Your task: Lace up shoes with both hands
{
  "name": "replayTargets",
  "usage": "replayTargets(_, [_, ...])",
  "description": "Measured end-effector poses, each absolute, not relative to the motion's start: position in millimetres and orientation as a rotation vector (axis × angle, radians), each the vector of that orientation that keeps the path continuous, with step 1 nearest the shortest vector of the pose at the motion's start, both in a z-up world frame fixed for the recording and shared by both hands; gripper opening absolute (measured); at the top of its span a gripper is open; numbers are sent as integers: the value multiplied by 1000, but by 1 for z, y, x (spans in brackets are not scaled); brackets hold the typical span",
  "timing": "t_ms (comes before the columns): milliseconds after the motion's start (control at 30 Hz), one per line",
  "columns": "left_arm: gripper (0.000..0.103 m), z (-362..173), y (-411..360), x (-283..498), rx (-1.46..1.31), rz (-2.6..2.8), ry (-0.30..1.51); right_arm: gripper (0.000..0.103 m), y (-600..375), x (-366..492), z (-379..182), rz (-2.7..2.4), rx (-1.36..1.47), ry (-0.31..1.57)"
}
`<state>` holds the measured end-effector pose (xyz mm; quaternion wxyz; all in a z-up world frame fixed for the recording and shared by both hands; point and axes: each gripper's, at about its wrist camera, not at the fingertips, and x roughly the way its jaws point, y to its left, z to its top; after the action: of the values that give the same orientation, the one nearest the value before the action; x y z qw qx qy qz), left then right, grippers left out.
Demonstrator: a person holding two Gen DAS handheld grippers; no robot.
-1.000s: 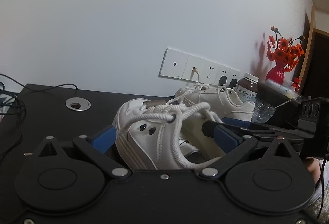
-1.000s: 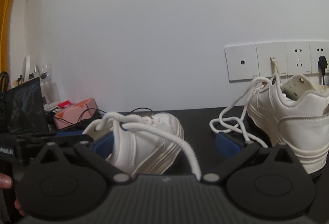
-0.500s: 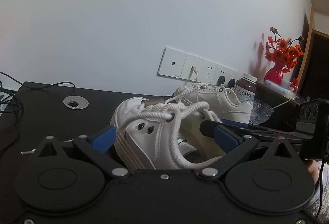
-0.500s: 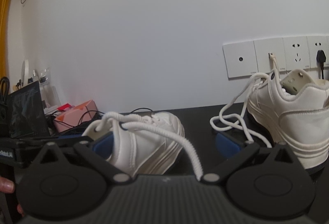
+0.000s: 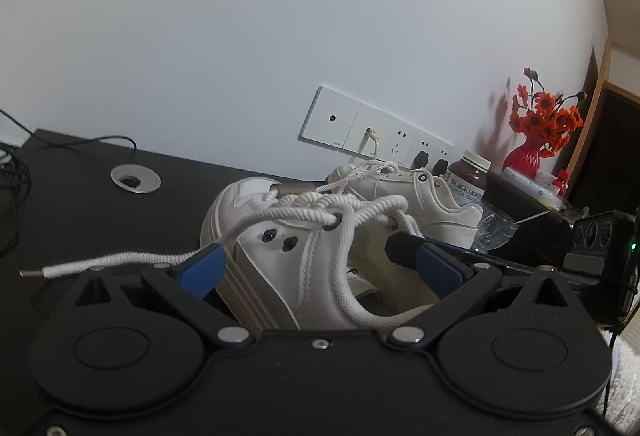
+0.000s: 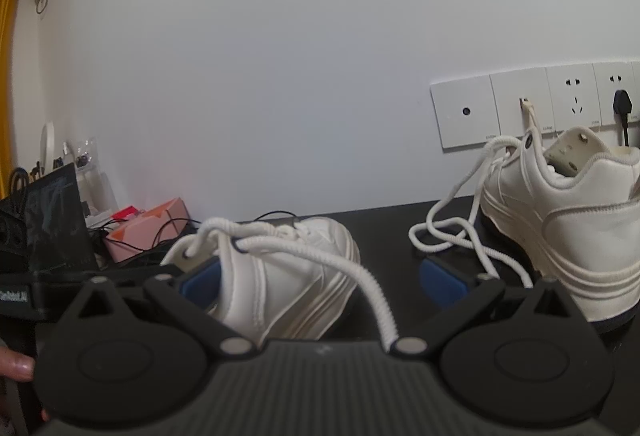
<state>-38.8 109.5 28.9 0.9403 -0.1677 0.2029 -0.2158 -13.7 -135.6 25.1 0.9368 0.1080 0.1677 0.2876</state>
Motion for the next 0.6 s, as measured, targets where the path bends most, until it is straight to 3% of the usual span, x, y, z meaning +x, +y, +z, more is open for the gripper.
replayTargets(600, [103,26,109,-38,-355,-441,410,103,-138,-6,17,615,309,421])
